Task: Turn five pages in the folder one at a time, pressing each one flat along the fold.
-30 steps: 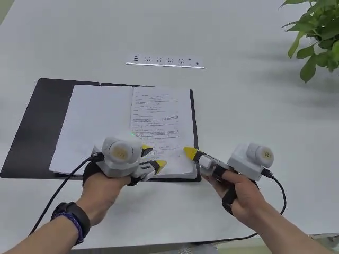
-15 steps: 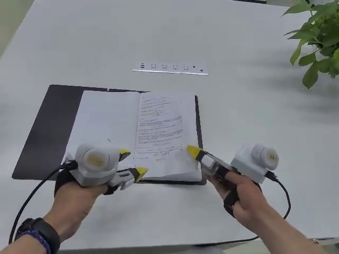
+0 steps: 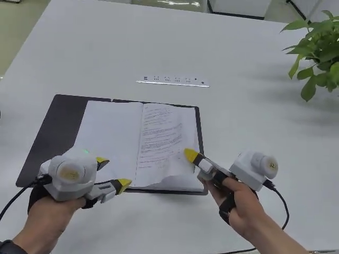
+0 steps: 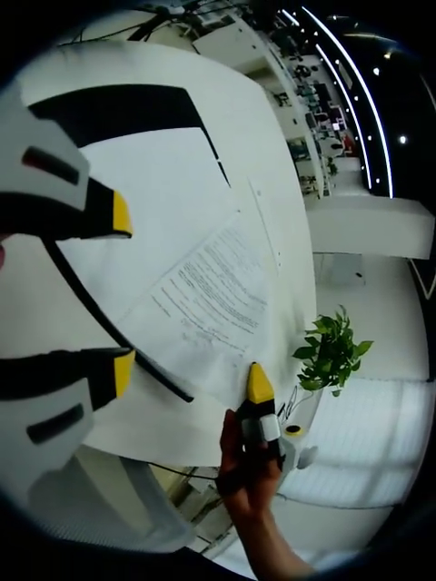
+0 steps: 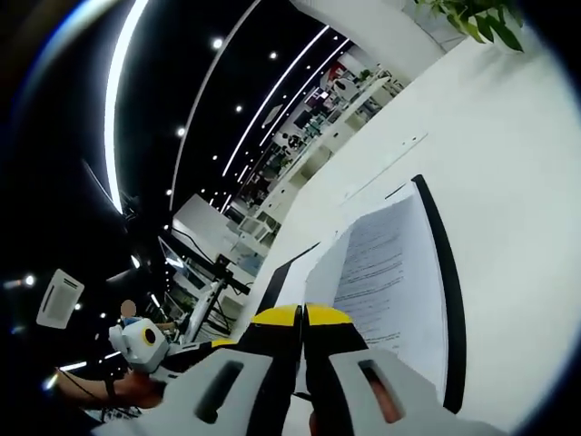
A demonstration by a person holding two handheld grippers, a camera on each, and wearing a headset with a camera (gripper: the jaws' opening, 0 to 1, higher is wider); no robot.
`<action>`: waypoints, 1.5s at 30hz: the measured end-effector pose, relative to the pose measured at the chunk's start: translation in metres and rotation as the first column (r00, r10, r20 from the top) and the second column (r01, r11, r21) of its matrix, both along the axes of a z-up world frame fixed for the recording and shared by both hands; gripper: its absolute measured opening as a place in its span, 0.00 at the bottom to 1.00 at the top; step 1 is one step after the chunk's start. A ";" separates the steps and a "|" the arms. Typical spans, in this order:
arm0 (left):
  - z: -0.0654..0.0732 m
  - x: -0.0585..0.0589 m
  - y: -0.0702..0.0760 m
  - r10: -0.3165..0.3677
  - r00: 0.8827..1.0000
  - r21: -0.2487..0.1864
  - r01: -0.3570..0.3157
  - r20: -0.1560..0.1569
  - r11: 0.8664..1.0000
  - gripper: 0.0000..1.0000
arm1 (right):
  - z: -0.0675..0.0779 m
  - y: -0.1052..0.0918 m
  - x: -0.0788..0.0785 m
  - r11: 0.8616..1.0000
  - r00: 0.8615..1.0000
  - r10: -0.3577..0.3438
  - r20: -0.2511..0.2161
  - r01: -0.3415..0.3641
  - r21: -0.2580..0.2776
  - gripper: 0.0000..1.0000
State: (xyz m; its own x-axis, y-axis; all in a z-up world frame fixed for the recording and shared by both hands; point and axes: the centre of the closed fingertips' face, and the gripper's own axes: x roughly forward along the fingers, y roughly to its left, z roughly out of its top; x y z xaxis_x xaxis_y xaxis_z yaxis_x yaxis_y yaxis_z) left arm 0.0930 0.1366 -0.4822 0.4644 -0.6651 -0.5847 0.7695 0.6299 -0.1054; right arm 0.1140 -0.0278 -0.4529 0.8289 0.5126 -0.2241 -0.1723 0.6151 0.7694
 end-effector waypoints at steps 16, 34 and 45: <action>0.018 0.001 0.042 0.060 0.998 -0.021 -0.060 0.019 0.998 0.55 | 0.028 0.064 0.024 0.995 0.993 0.099 0.068 -0.100 0.007 0.00; 0.018 0.000 0.083 0.131 0.991 -0.034 -0.130 0.013 0.991 0.61 | 0.046 0.128 0.029 0.977 0.969 0.213 0.125 -0.213 -0.013 0.00; 0.020 -0.002 0.099 0.143 0.990 -0.035 -0.143 0.017 0.989 0.64 | 0.045 0.153 0.030 0.967 0.959 0.252 0.128 -0.253 -0.005 0.00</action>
